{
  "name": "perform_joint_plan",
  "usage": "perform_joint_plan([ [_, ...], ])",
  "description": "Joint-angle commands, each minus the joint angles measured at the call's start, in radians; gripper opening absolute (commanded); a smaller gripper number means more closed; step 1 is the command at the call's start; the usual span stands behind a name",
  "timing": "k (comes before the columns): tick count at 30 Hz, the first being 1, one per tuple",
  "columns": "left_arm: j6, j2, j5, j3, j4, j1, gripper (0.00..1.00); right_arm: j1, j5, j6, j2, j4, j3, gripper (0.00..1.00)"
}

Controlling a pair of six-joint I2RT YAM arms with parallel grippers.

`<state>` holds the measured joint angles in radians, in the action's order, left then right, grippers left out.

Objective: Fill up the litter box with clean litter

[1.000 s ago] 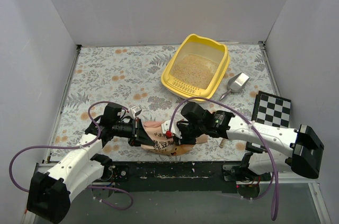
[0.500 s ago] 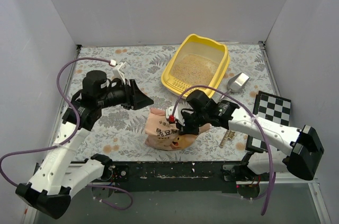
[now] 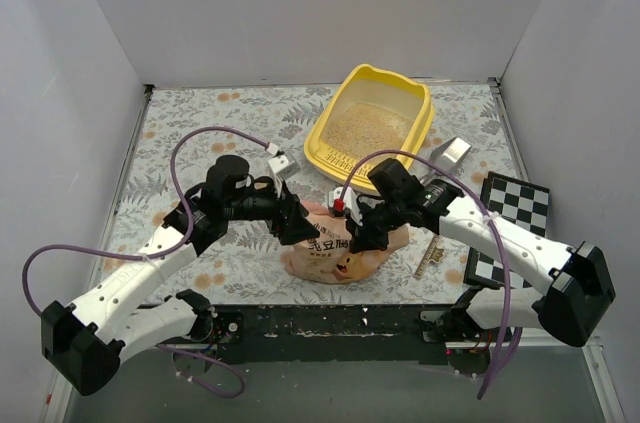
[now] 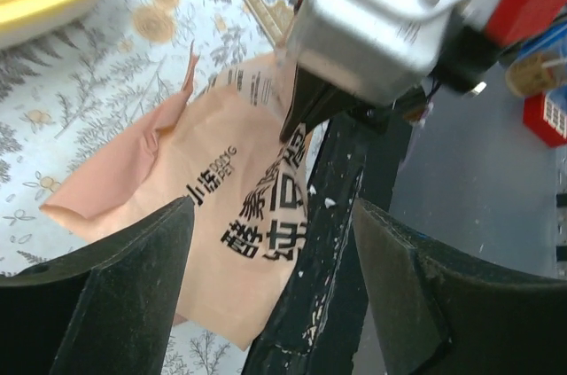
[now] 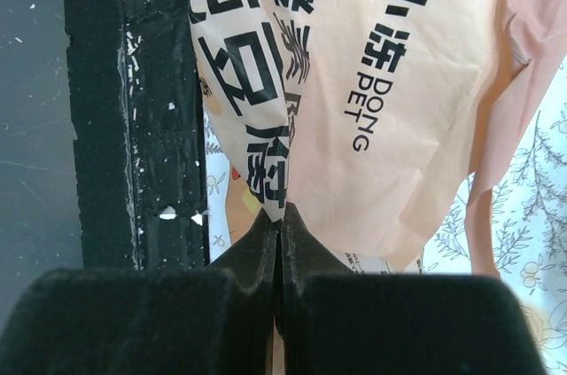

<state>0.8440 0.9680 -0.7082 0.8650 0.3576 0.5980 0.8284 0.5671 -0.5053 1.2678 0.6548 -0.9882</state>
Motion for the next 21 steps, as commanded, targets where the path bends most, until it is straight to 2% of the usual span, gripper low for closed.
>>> perform_joint_plan([
  [1,-0.143,-0.02,0.026,-0.055,-0.1,0.049,0.73,-0.012,0.068,0.068,-0.108,-0.032,0.045,0.01],
  [10,-0.244,0.098,0.102,-0.049,-0.199,0.195,0.85,-0.026,0.108,0.085,-0.134,-0.08,0.1,0.01],
  [14,-0.272,0.135,0.104,-0.066,-0.233,0.255,0.85,-0.031,0.108,0.094,-0.134,-0.092,0.111,0.01],
  [21,-0.307,0.182,0.081,-0.145,-0.285,0.27,0.85,-0.034,0.111,0.113,-0.156,-0.11,0.128,0.01],
])
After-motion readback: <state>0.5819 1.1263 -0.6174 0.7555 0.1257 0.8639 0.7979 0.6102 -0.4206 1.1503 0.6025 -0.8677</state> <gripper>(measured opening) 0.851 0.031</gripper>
